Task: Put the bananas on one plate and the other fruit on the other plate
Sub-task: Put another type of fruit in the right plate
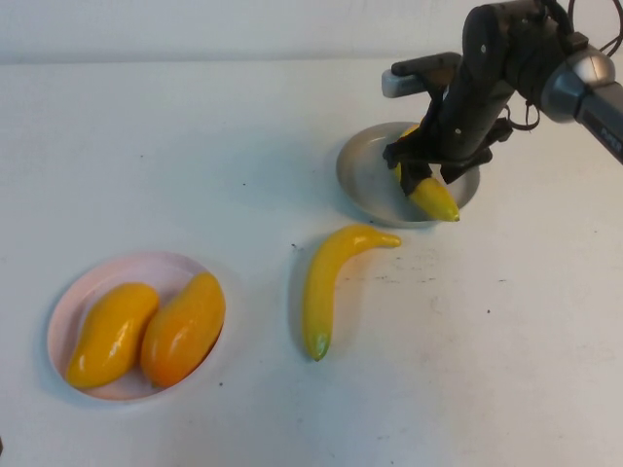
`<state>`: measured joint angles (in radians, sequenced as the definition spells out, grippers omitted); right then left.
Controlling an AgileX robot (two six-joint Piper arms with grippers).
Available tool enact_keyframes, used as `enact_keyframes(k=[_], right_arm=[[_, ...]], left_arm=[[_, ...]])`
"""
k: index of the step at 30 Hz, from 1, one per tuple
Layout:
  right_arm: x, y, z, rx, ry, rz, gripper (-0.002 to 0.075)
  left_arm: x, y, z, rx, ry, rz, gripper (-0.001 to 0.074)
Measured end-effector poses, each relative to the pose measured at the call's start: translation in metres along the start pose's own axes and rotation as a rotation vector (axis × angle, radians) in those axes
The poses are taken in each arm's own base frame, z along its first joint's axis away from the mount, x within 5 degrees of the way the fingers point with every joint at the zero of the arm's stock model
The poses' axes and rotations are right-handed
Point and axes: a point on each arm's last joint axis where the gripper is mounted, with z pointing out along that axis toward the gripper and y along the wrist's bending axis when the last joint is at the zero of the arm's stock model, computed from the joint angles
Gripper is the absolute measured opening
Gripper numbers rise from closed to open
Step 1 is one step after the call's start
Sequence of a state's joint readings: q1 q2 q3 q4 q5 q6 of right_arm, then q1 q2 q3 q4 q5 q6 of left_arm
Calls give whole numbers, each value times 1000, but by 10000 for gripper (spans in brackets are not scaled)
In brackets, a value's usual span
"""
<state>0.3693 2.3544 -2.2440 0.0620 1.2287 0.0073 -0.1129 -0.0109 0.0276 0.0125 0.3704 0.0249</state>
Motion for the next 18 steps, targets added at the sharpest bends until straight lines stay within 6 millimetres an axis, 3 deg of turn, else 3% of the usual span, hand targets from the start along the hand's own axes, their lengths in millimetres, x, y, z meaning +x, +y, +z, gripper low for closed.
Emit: enact_keyframes(k=[5, 11, 15, 18], right_arm=[[-7, 4, -24, -39, -61, 66, 405], [-5, 20, -75, -162, -139, 104, 395], [11, 42, -110, -193, -153, 77, 395], [31, 66, -116, -212, -99, 52, 394]], left_arm=[[0, 0, 0, 0, 0, 0, 0], [0, 0, 0, 0, 0, 0, 0], [0, 0, 0, 0, 0, 0, 0], [0, 0, 0, 0, 0, 0, 0]])
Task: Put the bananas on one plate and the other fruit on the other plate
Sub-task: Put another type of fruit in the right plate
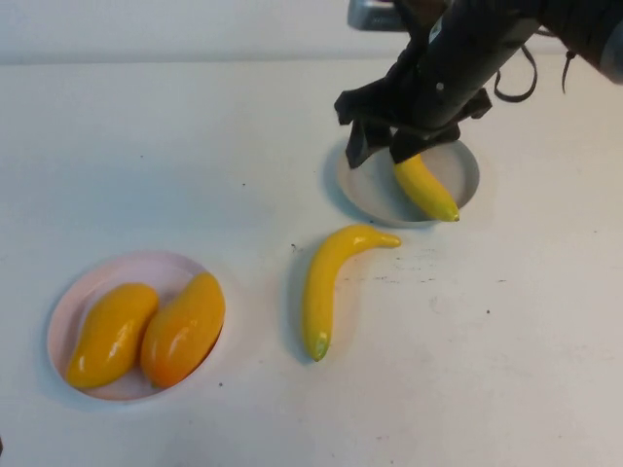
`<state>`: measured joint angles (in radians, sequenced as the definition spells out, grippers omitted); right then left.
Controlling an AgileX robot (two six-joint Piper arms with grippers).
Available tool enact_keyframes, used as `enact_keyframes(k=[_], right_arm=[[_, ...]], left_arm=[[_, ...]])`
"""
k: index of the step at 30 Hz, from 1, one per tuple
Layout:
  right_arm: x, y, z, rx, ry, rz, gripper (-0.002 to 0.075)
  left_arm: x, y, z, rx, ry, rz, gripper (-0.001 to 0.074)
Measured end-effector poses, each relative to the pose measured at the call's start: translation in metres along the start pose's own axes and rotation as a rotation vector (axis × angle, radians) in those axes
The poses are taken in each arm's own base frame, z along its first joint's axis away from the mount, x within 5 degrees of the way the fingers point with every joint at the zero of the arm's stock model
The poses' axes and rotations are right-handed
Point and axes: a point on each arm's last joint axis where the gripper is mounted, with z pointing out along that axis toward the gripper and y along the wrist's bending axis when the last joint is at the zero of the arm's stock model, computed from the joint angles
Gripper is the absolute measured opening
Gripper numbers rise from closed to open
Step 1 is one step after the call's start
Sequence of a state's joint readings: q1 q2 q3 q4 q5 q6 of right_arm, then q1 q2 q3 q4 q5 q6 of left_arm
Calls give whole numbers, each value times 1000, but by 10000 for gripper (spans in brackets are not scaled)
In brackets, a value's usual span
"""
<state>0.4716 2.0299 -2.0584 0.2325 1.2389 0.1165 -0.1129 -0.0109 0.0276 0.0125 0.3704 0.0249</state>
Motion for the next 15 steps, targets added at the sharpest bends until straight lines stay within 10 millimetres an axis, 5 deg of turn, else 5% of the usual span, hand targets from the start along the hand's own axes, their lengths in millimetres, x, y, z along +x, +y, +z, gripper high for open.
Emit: enact_keyframes(k=[9, 15], right_arm=[[64, 65, 48, -22, 243, -68, 394], [73, 70, 77, 2, 310, -4, 402]], left_arm=[[0, 0, 0, 0, 0, 0, -1], [0, 0, 0, 0, 0, 0, -1]])
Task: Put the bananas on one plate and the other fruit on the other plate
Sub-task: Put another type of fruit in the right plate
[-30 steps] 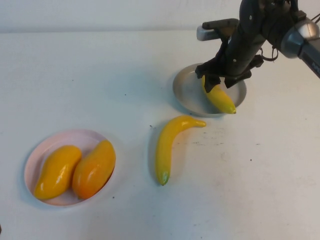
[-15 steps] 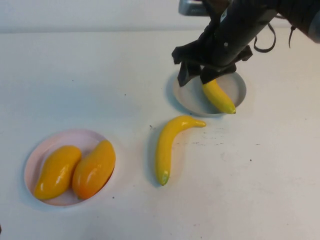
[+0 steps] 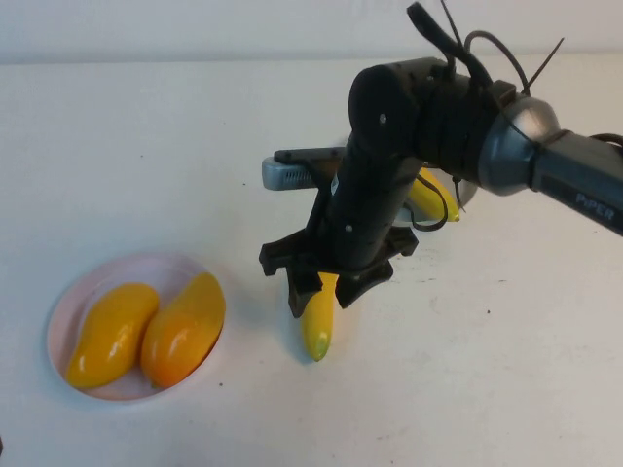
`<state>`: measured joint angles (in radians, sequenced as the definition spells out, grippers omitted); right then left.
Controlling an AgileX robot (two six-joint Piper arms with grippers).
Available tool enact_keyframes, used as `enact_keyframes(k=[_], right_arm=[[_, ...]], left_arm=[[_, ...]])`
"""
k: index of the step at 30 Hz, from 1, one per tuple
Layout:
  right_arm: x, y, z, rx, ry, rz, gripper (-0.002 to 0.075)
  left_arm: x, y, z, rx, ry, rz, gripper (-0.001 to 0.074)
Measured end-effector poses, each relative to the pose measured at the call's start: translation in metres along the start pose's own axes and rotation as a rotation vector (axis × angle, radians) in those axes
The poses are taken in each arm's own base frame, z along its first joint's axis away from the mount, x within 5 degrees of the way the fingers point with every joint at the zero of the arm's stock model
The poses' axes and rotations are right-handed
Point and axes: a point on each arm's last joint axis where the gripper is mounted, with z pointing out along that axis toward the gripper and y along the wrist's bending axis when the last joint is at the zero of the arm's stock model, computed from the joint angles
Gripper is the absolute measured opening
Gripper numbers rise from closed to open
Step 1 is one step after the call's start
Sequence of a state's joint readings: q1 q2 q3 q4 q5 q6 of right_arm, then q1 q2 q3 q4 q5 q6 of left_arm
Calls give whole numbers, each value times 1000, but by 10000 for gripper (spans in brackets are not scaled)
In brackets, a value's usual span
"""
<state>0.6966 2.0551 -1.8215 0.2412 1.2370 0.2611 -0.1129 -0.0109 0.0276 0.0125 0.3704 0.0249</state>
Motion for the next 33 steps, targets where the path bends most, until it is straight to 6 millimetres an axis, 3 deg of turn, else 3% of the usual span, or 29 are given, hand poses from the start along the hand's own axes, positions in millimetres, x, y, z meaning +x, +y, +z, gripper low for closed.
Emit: enact_keyframes(k=[7, 24, 27, 33], right_arm=[[-7, -6, 25, 26, 16, 44, 445], [-22, -12, 58, 56, 13, 83, 448], [-23, -14, 60, 62, 17, 84, 427], [-22, -14, 58, 71, 40, 84, 300]], left_arm=[[0, 0, 0, 0, 0, 0, -1], [0, 0, 0, 0, 0, 0, -1], [0, 0, 0, 0, 0, 0, -1], [0, 0, 0, 0, 0, 0, -1]])
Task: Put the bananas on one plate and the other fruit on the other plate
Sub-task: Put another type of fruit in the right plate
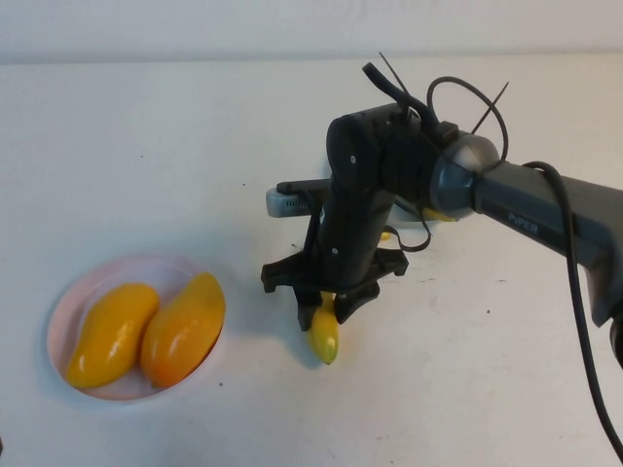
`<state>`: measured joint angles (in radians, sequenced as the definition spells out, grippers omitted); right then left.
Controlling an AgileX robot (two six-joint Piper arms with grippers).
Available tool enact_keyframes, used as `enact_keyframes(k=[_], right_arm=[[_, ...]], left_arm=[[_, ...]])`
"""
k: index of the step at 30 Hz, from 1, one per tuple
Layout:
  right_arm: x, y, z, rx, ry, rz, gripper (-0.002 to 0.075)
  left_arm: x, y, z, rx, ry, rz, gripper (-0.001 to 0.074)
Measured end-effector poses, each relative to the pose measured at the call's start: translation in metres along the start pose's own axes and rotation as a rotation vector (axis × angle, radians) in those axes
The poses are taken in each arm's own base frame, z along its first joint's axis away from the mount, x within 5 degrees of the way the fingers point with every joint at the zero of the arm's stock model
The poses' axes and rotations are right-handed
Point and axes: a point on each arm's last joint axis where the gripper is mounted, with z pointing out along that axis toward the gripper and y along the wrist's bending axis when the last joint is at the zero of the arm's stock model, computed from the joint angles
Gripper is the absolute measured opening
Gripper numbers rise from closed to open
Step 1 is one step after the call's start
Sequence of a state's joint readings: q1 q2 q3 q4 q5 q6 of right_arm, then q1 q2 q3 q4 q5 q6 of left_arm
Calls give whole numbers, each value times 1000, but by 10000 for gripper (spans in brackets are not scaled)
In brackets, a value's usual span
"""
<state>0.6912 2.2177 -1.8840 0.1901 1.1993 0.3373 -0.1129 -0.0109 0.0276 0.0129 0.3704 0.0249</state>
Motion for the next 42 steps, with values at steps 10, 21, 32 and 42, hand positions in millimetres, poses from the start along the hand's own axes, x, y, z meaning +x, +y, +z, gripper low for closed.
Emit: enact_keyframes(k=[10, 21, 32, 42], right_arm=[[10, 17, -41, -17, -69, -186, 300], [-56, -51, -91, 120, -329, -186, 300], [-93, -93, -47, 114, -296, -112, 300], [-94, -95, -44, 101, -290, -104, 327]], left_arm=[[0, 0, 0, 0, 0, 0, -1], [0, 0, 0, 0, 0, 0, -1], [0, 0, 0, 0, 0, 0, -1], [0, 0, 0, 0, 0, 0, -1]])
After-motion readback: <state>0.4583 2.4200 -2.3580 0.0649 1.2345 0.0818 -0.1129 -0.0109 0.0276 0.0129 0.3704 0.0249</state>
